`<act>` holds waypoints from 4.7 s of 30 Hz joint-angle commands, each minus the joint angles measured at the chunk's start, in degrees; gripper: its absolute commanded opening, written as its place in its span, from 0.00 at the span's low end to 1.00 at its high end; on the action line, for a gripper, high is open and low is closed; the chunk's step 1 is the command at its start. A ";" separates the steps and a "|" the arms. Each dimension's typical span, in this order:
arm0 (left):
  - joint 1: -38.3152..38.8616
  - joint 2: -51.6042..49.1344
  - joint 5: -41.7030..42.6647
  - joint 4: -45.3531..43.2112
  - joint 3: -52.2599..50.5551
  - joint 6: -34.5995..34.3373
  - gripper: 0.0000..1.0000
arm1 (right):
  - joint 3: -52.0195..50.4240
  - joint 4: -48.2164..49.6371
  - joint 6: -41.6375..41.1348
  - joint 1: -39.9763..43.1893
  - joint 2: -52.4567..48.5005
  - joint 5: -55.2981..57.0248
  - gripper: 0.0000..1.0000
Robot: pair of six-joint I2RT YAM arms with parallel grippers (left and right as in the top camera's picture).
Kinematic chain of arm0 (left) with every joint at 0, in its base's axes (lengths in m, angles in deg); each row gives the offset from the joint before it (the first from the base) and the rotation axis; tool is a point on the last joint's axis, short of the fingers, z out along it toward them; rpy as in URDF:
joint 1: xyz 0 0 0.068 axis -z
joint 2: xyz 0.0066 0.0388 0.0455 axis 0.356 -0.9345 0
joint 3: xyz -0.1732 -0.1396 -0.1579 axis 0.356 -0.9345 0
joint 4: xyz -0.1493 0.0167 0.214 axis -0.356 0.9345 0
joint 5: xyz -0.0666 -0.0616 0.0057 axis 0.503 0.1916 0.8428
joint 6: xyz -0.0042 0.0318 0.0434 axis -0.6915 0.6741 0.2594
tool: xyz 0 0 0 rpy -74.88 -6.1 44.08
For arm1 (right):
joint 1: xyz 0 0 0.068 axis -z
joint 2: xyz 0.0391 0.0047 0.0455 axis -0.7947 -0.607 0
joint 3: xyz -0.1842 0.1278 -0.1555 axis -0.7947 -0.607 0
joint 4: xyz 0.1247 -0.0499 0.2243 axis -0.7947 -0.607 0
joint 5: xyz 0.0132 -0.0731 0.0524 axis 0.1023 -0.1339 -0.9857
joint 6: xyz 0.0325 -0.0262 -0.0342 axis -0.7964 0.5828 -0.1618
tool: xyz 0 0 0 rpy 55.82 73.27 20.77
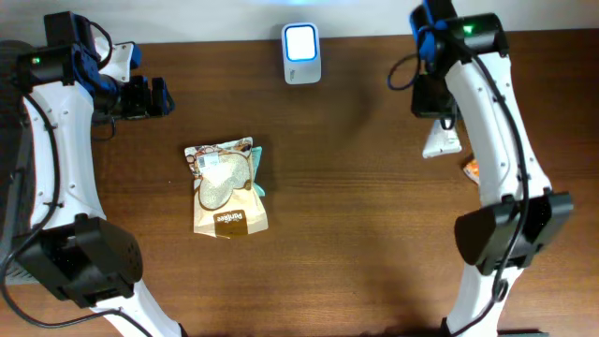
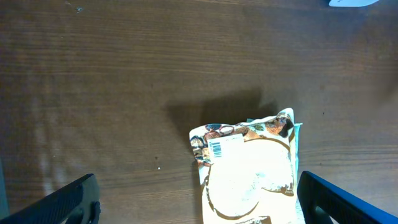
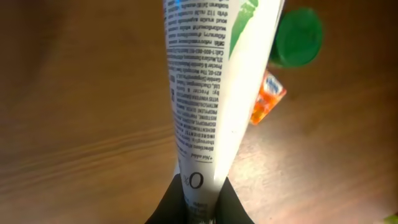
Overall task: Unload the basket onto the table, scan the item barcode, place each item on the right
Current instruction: 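Carry the tube right and drop it near the orange packet, then move right gripper left toward the cream and teal wipes packet, then lower right gripper and pinch the teal packet edge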
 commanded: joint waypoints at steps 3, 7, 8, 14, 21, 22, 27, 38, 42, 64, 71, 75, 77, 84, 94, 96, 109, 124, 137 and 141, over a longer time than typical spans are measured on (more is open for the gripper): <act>0.17 1.29 0.46 0.07 0.35 0.94 0.99 | -15.08 9.38 -1.42 6.05 0.66 -1.49 0.04; 0.17 1.29 0.46 0.07 0.35 0.94 0.99 | -23.74 16.22 -1.16 9.20 0.66 -1.70 0.04; 0.17 1.29 0.46 0.07 0.35 0.94 0.99 | -24.96 17.29 -1.16 9.70 0.66 -1.70 0.04; 0.17 1.29 0.46 0.07 0.35 0.94 0.99 | -33.27 25.24 -1.20 11.72 0.66 -1.70 0.10; 0.17 1.29 0.46 0.07 0.35 0.94 0.99 | -38.03 30.27 -1.20 11.93 0.70 -1.77 0.38; 0.17 1.29 0.46 0.07 0.35 0.94 0.99 | -37.66 30.21 -1.18 11.93 0.72 -2.19 0.40; 0.20 1.29 0.46 0.07 0.35 0.94 0.99 | -30.01 26.27 5.97 11.91 1.75 -13.70 0.42; 0.20 1.29 0.46 0.07 0.35 0.94 0.99 | -19.02 14.49 21.90 5.81 8.28 -46.97 0.42; 0.17 1.29 0.46 0.07 0.35 0.94 0.99 | -19.04 13.66 24.41 2.47 8.41 -51.01 0.42; 0.17 1.29 0.46 0.07 0.35 0.94 0.99 | -30.18 47.89 3.65 -17.20 0.66 -58.90 0.42; 0.20 1.29 4.46 0.98 0.35 0.52 0.99 | -30.18 50.47 6.14 -19.61 -5.73 -67.06 0.42; 0.20 1.29 4.76 1.16 0.35 0.52 0.99 | -30.18 52.61 3.76 -20.90 -7.89 -64.41 0.37; 0.20 1.29 5.38 1.18 0.35 0.52 0.99 | -30.18 53.92 2.03 -20.87 -9.35 -63.36 0.35; 0.66 0.74 8.33 0.72 0.35 0.52 0.99 | -30.18 63.67 -6.23 -20.83 -14.12 -63.17 0.32; 1.75 0.07 8.33 0.90 0.35 0.52 0.99 | -30.18 70.58 -13.79 -21.49 -17.51 -59.74 0.30; 1.75 0.07 8.33 0.90 0.35 0.52 0.99 | -30.18 71.41 -14.36 -22.08 -17.97 -59.71 0.29; 1.75 0.07 8.33 0.90 0.35 0.52 0.99 | -30.18 78.88 -16.85 -26.71 -18.01 -63.25 0.17; 1.75 0.07 8.15 0.90 0.35 0.55 0.99 | -30.16 53.05 6.78 -15.17 -7.17 -59.69 0.04; 1.75 0.07 8.35 0.87 0.35 0.52 0.99 | -30.18 51.63 5.64 -20.28 -9.44 -66.03 0.20; 1.75 0.07 8.35 0.92 0.35 0.52 0.99 | -30.18 57.11 -0.42 -23.50 -11.47 -66.03 0.23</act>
